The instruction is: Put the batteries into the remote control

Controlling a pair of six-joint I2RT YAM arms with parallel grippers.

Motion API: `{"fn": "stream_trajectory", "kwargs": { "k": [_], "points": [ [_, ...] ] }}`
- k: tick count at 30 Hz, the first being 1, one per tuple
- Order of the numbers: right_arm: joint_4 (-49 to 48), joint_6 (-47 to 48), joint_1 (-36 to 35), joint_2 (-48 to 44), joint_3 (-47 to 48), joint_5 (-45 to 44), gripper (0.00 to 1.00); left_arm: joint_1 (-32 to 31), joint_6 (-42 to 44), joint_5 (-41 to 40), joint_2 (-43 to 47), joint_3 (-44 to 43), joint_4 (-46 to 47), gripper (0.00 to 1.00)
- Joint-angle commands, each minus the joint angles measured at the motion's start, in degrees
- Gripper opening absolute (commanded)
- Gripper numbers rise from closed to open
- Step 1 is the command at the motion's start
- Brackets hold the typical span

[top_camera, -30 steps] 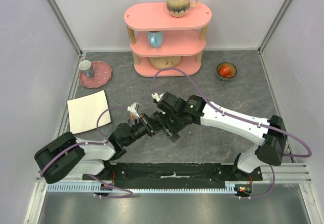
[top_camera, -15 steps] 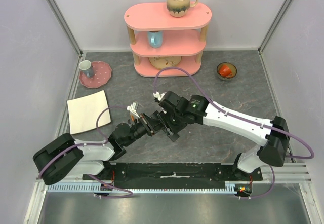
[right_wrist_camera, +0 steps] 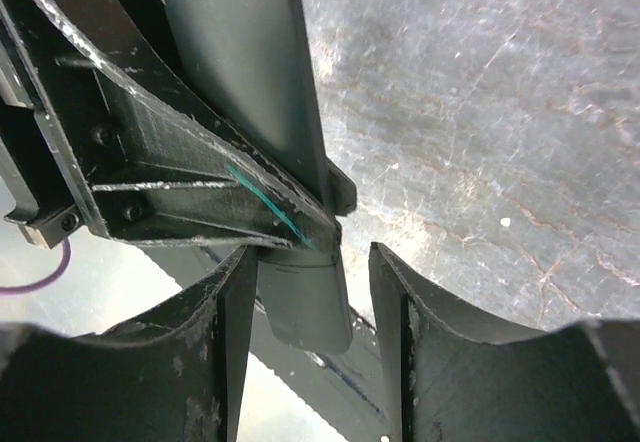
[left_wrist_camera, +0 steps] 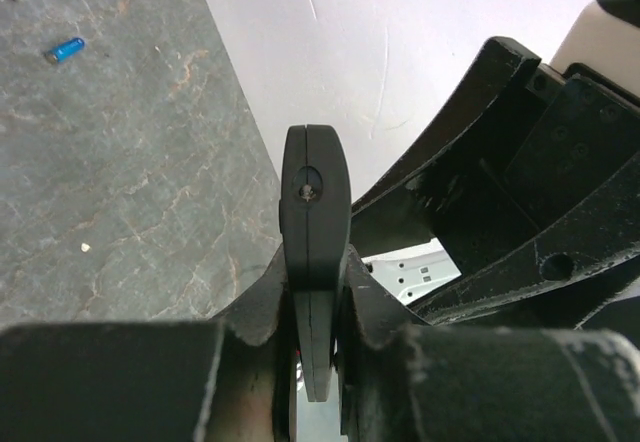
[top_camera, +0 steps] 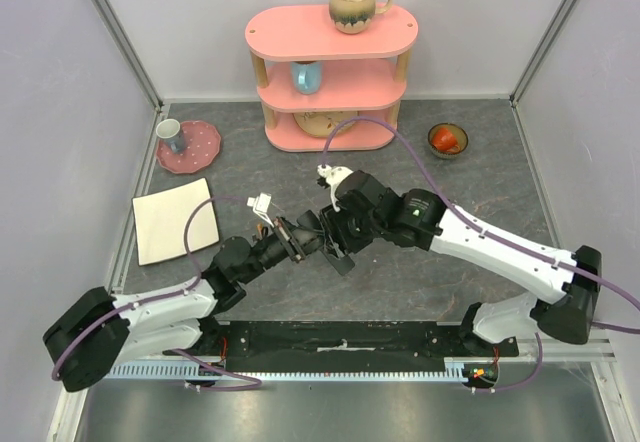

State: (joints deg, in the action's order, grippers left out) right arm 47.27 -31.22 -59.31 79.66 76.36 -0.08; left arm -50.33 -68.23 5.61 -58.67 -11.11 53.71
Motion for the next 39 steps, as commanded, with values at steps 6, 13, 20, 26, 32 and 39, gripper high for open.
{"fn": "stream_trajectory", "kwargs": {
  "k": [6, 13, 20, 26, 32, 39],
  "points": [
    [-6.0, -0.4, 1.0, -16.6, -11.7, -22.0, 0.59, 8.3, 19.6, -5.0, 8.3, -17.8, -43.5, 0.02],
    [-13.3, -3.2, 1.0, -24.0, -25.6, -27.2, 0.59, 8.3, 30.6, -25.5, -12.7, -39.5, -80.1, 0.02],
    [-19.6, -0.8, 1.0, -25.7, -30.4, -24.7, 0.59, 8.0, 27.3, -24.3, -17.1, -42.6, -82.1, 0.02],
    [-34.3, 1.1, -1.9, -25.3, -33.1, -24.0, 0.71, 7.3, 14.3, -11.4, -17.0, -40.5, -74.6, 0.02],
    [-35.8, 4.3, -6.3, -14.3, -25.5, -26.9, 0.89, 7.1, 2.9, -7.5, -16.7, -39.9, -73.6, 0.02],
    [-38.5, 5.1, -8.3, -7.5, -23.4, -27.8, 0.95, 6.8, 0.3, -6.5, -16.2, -41.0, -73.8, 0.02]
  ]
}}
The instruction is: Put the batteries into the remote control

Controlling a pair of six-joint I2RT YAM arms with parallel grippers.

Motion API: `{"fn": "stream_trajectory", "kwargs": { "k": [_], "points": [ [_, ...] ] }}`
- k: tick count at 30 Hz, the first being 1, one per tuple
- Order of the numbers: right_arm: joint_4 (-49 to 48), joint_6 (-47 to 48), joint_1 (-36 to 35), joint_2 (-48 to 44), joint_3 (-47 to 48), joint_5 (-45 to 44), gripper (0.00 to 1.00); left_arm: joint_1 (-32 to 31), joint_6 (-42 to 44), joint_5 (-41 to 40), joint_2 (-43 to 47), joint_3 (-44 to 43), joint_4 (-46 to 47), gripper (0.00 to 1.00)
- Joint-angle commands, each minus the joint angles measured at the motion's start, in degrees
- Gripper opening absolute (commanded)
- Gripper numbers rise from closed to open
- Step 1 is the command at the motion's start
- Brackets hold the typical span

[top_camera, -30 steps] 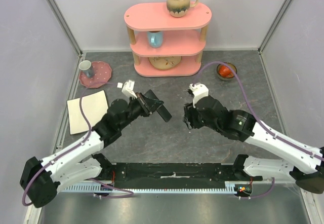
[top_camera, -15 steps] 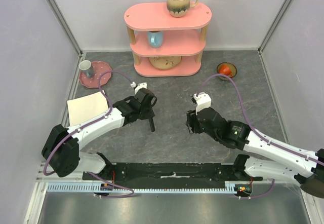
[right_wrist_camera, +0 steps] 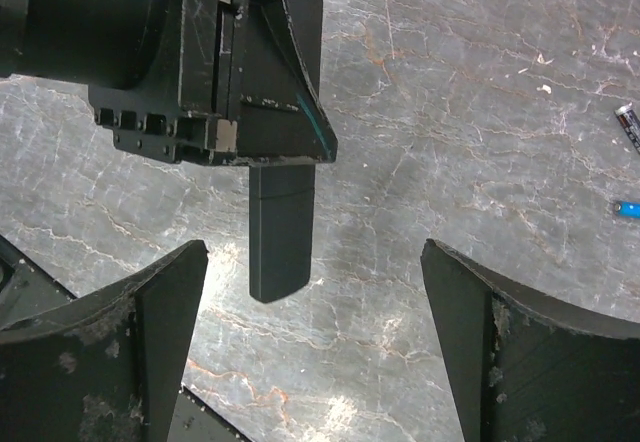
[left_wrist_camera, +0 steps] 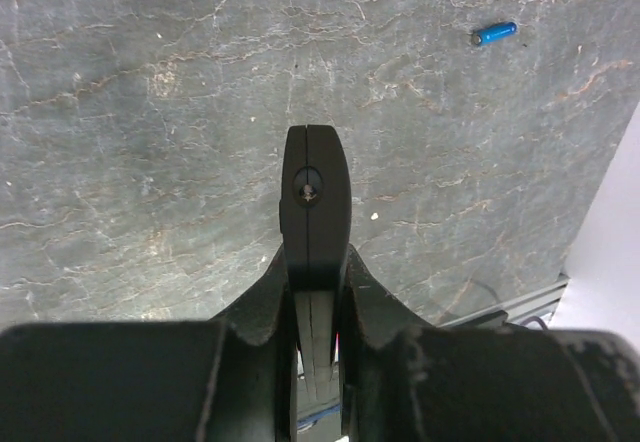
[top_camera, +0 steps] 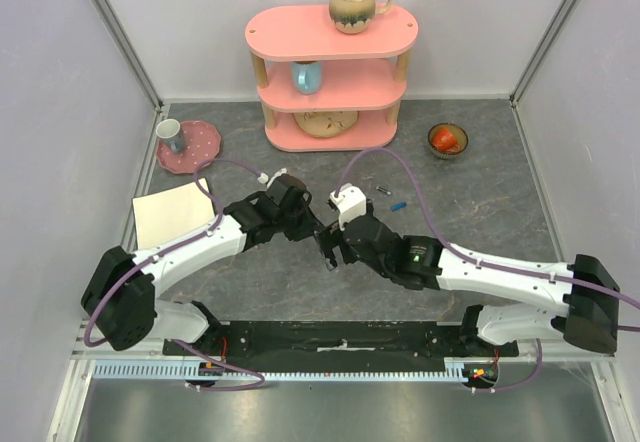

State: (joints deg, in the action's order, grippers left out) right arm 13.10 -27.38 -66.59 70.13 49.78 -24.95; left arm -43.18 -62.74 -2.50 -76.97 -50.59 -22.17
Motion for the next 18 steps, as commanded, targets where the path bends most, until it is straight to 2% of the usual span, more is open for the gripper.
{"fn": "stream_trajectory", "kwargs": {
  "k": [1, 8, 14, 17, 18],
  "points": [
    [-4.1, 1.6, -1.3, 2.8, 3.7, -4.1, 0.95, -0.3, -5.3, 1.9, 2.3, -1.6, 2.0, 0.02],
    [-4.2, 2.9, -2.3, 8.6, 5.2, -7.0, 0.86, -0.2, -8.8, 5.7, 3.4, -0.9, 3.0, 0.02],
    [-3.8, 3.6, -2.6, 11.3, 5.2, -8.6, 0.68, -0.3, -9.6, 6.5, 5.4, -1.0, 3.2, 0.02],
    [-3.9, 4.1, -2.7, 11.3, 5.0, -7.8, 0.44, -0.3, -9.4, 6.5, 6.0, -0.9, 3.9, 0.02],
    [-4.0, 4.4, -2.8, 10.9, 4.9, -7.1, 0.27, -0.3, -9.2, 6.5, 6.2, -0.8, 4.2, 0.02]
  ]
}}
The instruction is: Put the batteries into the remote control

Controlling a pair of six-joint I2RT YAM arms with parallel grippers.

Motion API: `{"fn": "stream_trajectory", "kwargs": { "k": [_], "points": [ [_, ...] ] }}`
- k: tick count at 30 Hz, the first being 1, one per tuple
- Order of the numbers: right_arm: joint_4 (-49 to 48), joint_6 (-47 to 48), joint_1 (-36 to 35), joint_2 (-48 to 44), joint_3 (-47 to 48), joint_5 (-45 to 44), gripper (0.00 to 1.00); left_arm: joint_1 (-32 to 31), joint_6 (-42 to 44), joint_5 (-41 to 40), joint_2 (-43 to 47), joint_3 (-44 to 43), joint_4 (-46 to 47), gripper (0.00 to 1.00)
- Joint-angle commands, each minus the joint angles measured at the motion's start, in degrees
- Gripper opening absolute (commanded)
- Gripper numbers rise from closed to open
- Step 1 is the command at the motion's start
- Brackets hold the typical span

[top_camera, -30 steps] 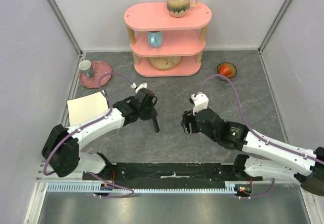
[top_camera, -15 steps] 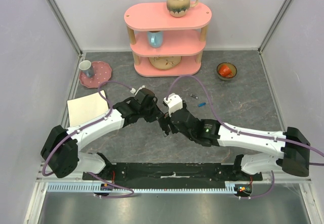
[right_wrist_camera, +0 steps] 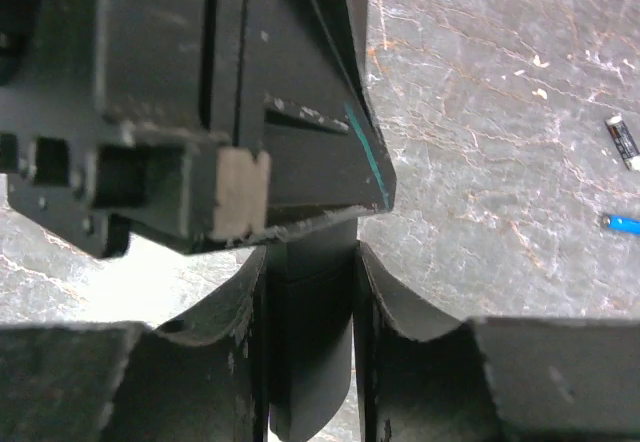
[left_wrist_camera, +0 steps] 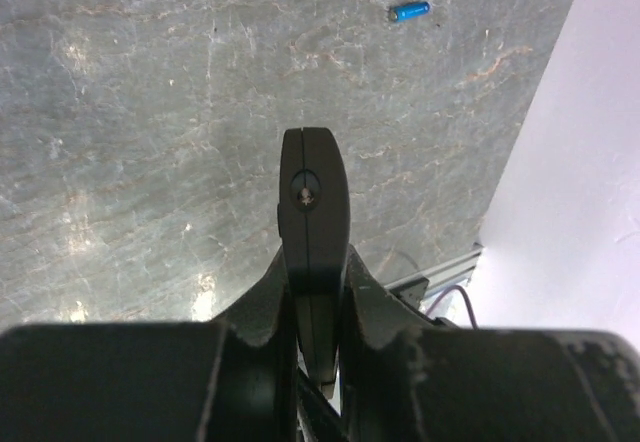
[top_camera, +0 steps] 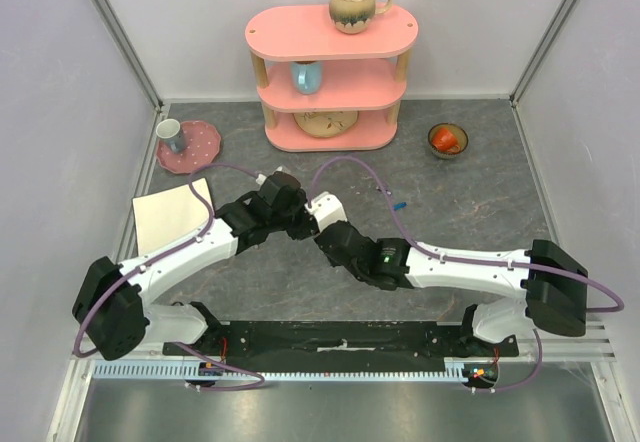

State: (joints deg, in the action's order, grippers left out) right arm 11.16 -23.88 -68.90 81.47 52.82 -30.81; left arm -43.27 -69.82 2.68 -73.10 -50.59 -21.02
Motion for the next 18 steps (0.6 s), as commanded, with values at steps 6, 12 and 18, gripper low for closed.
{"fn": "stream_trajectory", "kwargs": {
  "k": [6, 12, 18],
  "points": [
    [-2.0, 1.6, -0.7, -5.0, 0.2, 1.2, 0.0, 0.3, 1.0, 1.0, 3.1, 0.3, 6.3, 0.23],
    [2.9, -0.6, -0.6, -13.4, -0.8, 3.2, 0.0, 6.1, 2.8, -0.9, 6.5, 1.5, 8.2, 0.77],
    [5.2, -2.9, 0.9, -17.7, -1.5, 3.2, 0.0, 11.7, 4.1, 0.0, 10.6, 3.2, 9.2, 0.78]
  ]
}}
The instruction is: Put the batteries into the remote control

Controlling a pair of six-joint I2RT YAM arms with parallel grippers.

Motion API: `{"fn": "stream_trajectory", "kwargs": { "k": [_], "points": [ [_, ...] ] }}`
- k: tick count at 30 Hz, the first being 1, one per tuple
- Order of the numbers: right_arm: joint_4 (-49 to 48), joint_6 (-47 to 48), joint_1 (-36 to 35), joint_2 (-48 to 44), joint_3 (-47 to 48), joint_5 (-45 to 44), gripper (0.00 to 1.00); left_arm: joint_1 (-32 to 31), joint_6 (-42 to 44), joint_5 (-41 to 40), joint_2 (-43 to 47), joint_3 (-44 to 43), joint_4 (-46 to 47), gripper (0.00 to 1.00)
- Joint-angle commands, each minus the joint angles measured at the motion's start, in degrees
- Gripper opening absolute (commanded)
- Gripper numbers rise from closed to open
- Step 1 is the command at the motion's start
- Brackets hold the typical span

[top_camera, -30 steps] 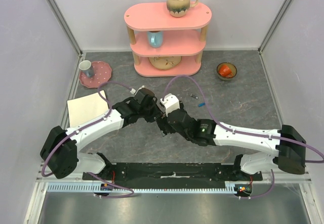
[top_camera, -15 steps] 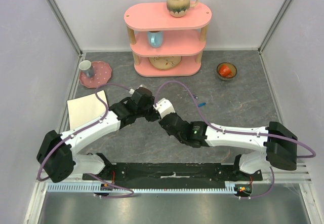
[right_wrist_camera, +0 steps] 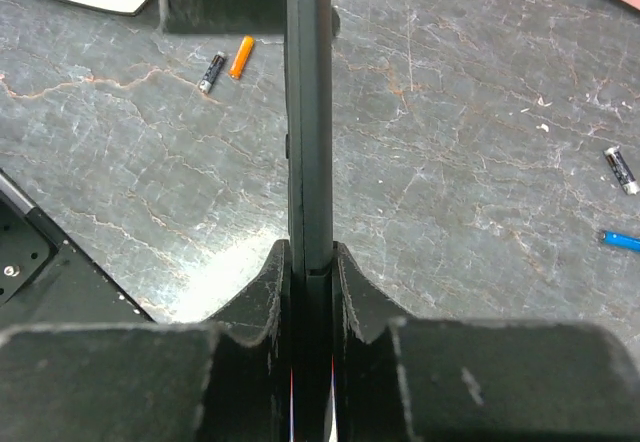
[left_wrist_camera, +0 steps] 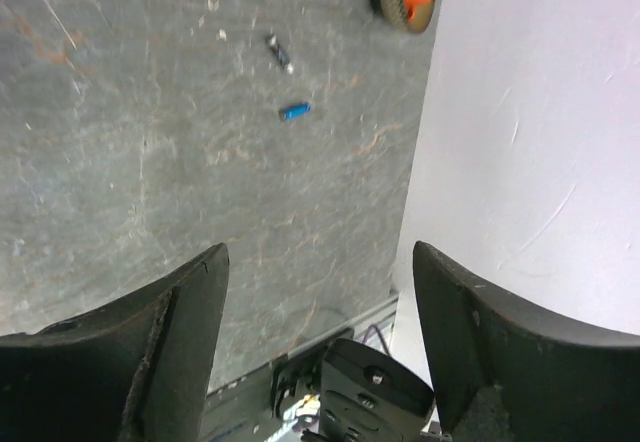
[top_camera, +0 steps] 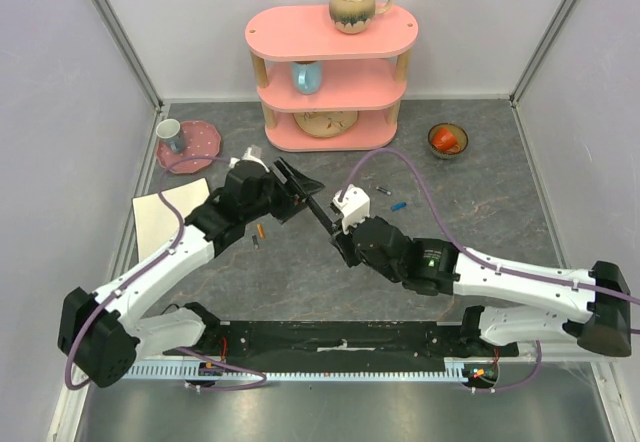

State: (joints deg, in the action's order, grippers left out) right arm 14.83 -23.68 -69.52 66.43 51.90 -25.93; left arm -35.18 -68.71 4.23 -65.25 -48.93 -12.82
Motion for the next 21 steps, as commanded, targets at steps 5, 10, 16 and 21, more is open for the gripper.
{"fn": "stream_trajectory", "kwargs": {
  "k": [5, 10, 16, 21],
  "points": [
    [-1.9, -8.6, 11.7, -5.9, -4.7, 9.5, 0.0, 4.5, 3.5, -3.1, 8.8, 5.4, 0.7, 0.75],
    [-10.1, -15.9, 22.8, -7.1, -10.7, 24.3, 0.0, 5.1, 3.2, -3.9, 15.0, 10.7, 0.9, 0.71],
    [-28.0, -32.5, 39.2, -0.9, -19.6, 45.8, 0.0, 5.1, 1.6, -0.5, 19.7, 17.1, 2.7, 0.67],
    [-40.3, -39.9, 43.0, 9.4, -22.5, 50.1, 0.0, 5.1, -0.5, 2.4, 21.9, 22.0, 4.8, 0.65]
  ]
}}
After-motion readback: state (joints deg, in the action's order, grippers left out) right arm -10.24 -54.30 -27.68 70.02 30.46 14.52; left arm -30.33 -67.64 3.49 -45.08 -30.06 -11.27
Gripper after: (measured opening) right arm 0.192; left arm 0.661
